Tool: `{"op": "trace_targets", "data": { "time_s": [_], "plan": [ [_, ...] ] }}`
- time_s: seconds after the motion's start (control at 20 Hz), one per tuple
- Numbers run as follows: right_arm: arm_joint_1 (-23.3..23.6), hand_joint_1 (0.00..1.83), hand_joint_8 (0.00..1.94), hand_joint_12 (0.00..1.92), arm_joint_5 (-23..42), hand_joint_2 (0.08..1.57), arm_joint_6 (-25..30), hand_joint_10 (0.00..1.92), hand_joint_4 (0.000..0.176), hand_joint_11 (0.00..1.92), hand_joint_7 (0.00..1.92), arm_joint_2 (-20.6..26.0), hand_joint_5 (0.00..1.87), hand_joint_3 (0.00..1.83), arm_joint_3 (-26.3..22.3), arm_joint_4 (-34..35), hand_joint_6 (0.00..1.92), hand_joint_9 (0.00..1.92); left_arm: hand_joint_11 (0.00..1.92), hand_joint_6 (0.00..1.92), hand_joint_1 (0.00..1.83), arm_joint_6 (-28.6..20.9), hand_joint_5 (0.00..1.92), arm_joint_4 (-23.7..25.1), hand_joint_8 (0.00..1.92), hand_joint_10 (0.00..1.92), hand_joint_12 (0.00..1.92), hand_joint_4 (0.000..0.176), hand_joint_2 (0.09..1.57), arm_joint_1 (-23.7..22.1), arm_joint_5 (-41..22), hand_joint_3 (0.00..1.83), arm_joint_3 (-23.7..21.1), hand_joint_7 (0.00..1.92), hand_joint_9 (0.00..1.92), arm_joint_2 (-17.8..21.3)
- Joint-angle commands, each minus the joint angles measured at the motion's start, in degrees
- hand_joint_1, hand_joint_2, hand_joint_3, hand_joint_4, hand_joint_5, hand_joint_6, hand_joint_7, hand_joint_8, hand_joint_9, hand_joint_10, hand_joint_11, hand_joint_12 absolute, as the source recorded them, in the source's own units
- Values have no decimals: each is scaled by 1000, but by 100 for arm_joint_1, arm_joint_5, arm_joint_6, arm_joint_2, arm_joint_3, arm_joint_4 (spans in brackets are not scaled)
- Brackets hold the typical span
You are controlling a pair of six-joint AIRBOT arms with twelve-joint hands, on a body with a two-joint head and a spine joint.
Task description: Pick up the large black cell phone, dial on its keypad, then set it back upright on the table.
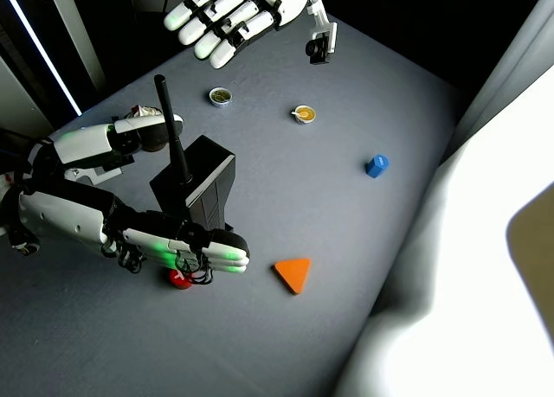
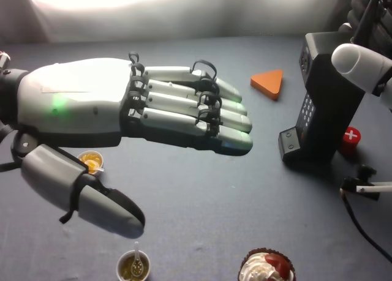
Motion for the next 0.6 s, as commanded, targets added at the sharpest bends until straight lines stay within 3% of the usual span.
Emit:
{"op": "trace_targets", "data": {
  "time_s": [0.0, 0.1, 0.25, 0.55],
  "plan": [
    [48, 1100, 0, 274, 637, 994, 99, 0, 0, 0, 1, 39, 28, 8, 51, -202, 3, 0, 0, 3, 78, 179, 213, -560, 2, 0, 452, 0, 1186, -142, -453, 1, -16, 229, 204, -19],
    [39, 1118, 2, 312, 618, 999, 103, 0, 0, 0, 15, -5, 48, 6, 114, -202, 5, 0, 0, 4, 93, 545, 231, -694, 3, 4, 525, 0, 1179, -118, -385, 0, 23, 250, 228, -47],
    [8, 1123, 0, 201, 556, 1042, 104, 0, 0, 0, 0, -60, 47, 13, 172, -206, 2, 0, 0, 4, 103, 762, 206, -748, 6, 5, 542, 0, 1185, -33, -363, 2, 92, 226, 216, -84],
    [-101, 1112, 0, 248, 548, 1033, 104, 0, 0, 0, 4, -128, 63, 0, 225, -342, 2, 0, 0, 7, 107, 901, 219, -89, 2, 2, 497, 0, 1183, -28, -231, 0, 333, 236, 216, -219]
  ]
}}
